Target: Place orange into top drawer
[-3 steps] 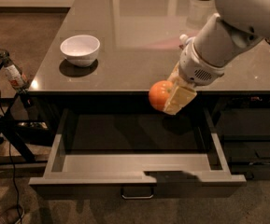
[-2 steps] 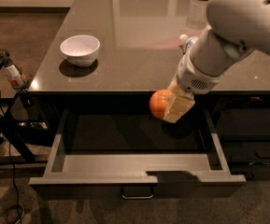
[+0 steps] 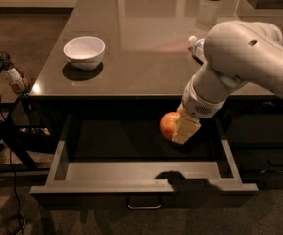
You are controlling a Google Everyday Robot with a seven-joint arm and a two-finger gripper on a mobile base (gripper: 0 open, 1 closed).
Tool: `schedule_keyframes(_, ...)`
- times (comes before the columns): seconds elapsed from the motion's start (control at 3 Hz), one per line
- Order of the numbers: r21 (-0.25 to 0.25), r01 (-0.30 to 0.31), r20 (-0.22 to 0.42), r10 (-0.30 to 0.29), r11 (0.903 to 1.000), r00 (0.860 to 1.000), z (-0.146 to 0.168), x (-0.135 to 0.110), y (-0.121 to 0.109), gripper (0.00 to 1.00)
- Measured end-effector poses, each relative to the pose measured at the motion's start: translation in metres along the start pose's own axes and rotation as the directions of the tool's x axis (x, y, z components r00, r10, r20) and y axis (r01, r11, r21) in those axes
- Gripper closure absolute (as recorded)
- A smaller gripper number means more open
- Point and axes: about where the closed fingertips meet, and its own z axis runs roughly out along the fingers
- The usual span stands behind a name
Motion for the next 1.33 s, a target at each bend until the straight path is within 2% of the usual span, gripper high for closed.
schedule_keyframes(0.67, -0.007, -0.011, -0.01, 0.011, 0.9999, 1.0, 0.055, 0.018, -0.006, 1.0)
schedule_keyframes(1.33, -0.033, -0.025, -0.021, 0.024, 0.9991, 0.999, 0.089, 0.022, 0.001, 1.0)
